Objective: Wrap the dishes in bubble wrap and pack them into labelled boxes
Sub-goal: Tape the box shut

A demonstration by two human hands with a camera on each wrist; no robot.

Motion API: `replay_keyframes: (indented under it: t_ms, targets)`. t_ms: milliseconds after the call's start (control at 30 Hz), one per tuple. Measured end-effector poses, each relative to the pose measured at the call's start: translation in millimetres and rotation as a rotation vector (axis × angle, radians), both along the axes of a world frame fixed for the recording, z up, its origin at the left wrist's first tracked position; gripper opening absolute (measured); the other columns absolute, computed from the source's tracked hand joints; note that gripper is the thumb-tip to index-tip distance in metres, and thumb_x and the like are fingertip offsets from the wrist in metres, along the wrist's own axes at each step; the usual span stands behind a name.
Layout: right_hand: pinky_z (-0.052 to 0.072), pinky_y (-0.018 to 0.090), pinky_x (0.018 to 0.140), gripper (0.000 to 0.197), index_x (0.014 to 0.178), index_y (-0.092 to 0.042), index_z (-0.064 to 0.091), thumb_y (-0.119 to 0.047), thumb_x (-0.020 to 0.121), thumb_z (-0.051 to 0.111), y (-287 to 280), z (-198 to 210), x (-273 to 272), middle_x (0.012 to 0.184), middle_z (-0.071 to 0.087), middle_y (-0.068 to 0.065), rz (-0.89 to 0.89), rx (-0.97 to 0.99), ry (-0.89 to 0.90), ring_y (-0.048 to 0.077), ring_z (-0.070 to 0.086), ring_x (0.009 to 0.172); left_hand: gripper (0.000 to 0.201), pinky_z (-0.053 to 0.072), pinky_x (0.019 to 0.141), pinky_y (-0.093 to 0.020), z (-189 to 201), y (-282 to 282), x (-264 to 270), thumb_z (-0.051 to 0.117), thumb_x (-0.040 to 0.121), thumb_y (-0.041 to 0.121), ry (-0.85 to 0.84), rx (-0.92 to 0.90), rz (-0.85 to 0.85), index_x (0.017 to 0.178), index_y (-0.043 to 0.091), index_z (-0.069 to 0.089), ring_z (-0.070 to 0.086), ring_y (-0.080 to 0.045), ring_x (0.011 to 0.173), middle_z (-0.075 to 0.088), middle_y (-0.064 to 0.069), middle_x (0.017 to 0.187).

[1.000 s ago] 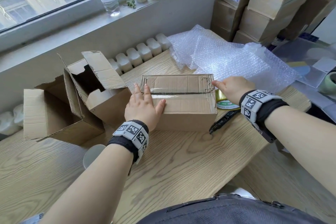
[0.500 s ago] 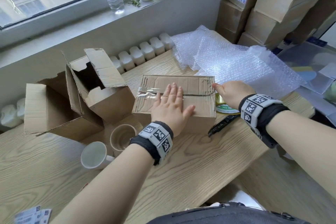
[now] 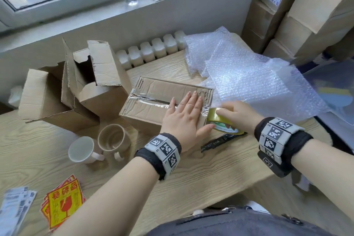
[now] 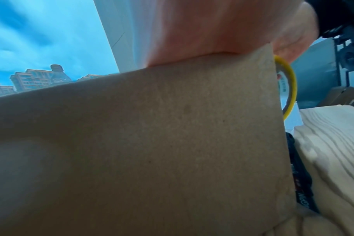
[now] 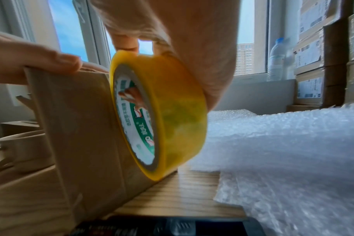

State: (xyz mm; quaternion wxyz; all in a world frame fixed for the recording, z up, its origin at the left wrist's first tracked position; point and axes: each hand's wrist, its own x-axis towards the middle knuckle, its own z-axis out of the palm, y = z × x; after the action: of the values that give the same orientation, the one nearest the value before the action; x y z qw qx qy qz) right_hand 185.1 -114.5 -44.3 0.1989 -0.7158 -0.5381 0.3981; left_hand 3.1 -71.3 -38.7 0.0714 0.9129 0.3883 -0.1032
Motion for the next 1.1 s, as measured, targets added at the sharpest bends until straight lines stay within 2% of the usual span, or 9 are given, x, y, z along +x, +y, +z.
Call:
replay_keyframes:
  t_ms: [133, 467, 600, 667, 767, 867, 967, 1033, 1100]
  targets:
    - [0.036, 0.026, 0.049, 0.027, 0.07, -0.01, 0.054, -0.022, 0.094, 0.05, -3.0, -1.2, 5.4, 0.062, 0.048, 0.006, 0.008, 0.008, 0.13, 0.018, 0.048, 0.053, 0.095, -0.011, 0.117, -0.04, -0.3, -0.2, 3.0, -0.012, 0.071, 0.074, 0.0, 0.012, 0.024, 0.151, 0.022, -0.007, -0.014, -0.007, 0.145, -0.011, 0.007, 0.159]
    - [0.045, 0.029, 0.055, 0.035, 0.076, -0.016, 0.054, -0.042, 0.096, 0.044, 8.7, -18.3, 7.9, 0.059, 0.057, 0.003, 0.177, -0.097, 0.027, 0.016, 0.055, 0.054, 0.084, -0.005, 0.119, -0.039, 1.1, -4.3, 8.6, 0.0, 0.081, 0.07, 0.007, 0.022, 0.108, 0.152, 0.025, -0.003, -0.011, -0.006, 0.145, -0.008, 0.008, 0.159]
    - [0.044, 0.026, 0.053, 0.033, 0.075, -0.019, 0.054, -0.044, 0.095, 0.046, 7.4, -14.1, 12.3, 0.066, 0.059, 0.004, 0.184, -0.131, 0.116, 0.016, 0.056, 0.059, 0.064, -0.002, 0.119, -0.038, 1.5, -21.5, 35.1, 0.029, 0.097, 0.051, -0.133, 0.042, 0.36, 0.151, 0.021, 0.015, 0.001, -0.012, 0.147, 0.006, 0.004, 0.16]
    - [0.043, 0.028, 0.062, 0.03, 0.084, -0.014, 0.059, -0.039, 0.096, 0.048, 6.8, -13.8, 15.9, 0.078, 0.06, 0.005, 0.148, -0.145, 0.179, 0.017, 0.056, 0.071, 0.062, 0.0, 0.119, -0.037, -0.8, -24.8, 47.3, 0.035, 0.095, 0.051, -0.217, 0.064, 0.54, 0.146, 0.016, 0.025, 0.005, -0.017, 0.147, 0.013, -0.003, 0.158]
    - [0.039, 0.031, 0.071, 0.018, 0.09, -0.007, 0.061, -0.023, 0.093, 0.052, 2.6, -16.5, 27.3, 0.086, 0.056, 0.007, 0.036, -0.152, 0.308, 0.021, 0.052, 0.083, 0.082, -0.002, 0.119, -0.04, -2.2, -22.5, 55.3, 0.03, 0.092, 0.063, -0.07, 0.044, 0.691, 0.15, 0.01, 0.01, -0.005, -0.024, 0.147, -0.001, -0.014, 0.159]
    - [0.043, 0.026, 0.064, 0.016, 0.094, -0.002, 0.063, -0.015, 0.091, 0.055, -6.6, -19.8, 35.1, 0.079, 0.058, 0.007, 0.035, -0.154, 0.366, 0.019, 0.055, 0.073, 0.093, -0.005, 0.118, -0.046, -1.4, -23.3, 63.3, 0.024, 0.09, 0.069, 0.079, 0.025, 0.748, 0.15, 0.005, -0.006, -0.011, -0.031, 0.146, -0.009, -0.021, 0.157]
    - [0.046, 0.019, 0.057, 0.015, 0.093, -0.005, 0.065, -0.018, 0.093, 0.055, -11.5, -19.6, 34.5, 0.078, 0.061, 0.005, 0.033, -0.146, 0.425, 0.014, 0.058, 0.068, 0.092, -0.004, 0.118, -0.047, -1.4, -23.4, 69.2, 0.027, 0.091, 0.066, 0.089, -0.001, 0.775, 0.149, 0.003, -0.007, -0.011, -0.034, 0.145, -0.01, -0.023, 0.156]
    - [0.049, 0.028, 0.066, 0.017, 0.088, -0.009, 0.064, -0.022, 0.093, 0.056, -12.1, -19.4, 31.8, 0.079, 0.063, 0.007, 0.052, -0.149, 0.457, 0.019, 0.06, 0.07, 0.091, -0.003, 0.118, -0.046, -1.8, -22.4, 67.3, 0.027, 0.092, 0.064, 0.093, 0.002, 0.758, 0.149, 0.003, -0.007, -0.01, -0.033, 0.146, -0.009, -0.023, 0.156]
    - [0.051, 0.032, 0.062, 0.02, 0.086, -0.006, 0.063, -0.023, 0.094, 0.056, -12.3, -18.6, 26.7, 0.074, 0.062, 0.012, 0.059, -0.164, 0.514, 0.023, 0.061, 0.063, 0.089, -0.002, 0.118, -0.044, -2.5, -23.2, 60.7, 0.027, 0.092, 0.064, 0.091, 0.004, 0.722, 0.15, 0.004, -0.006, -0.009, -0.032, 0.146, -0.009, -0.022, 0.157]
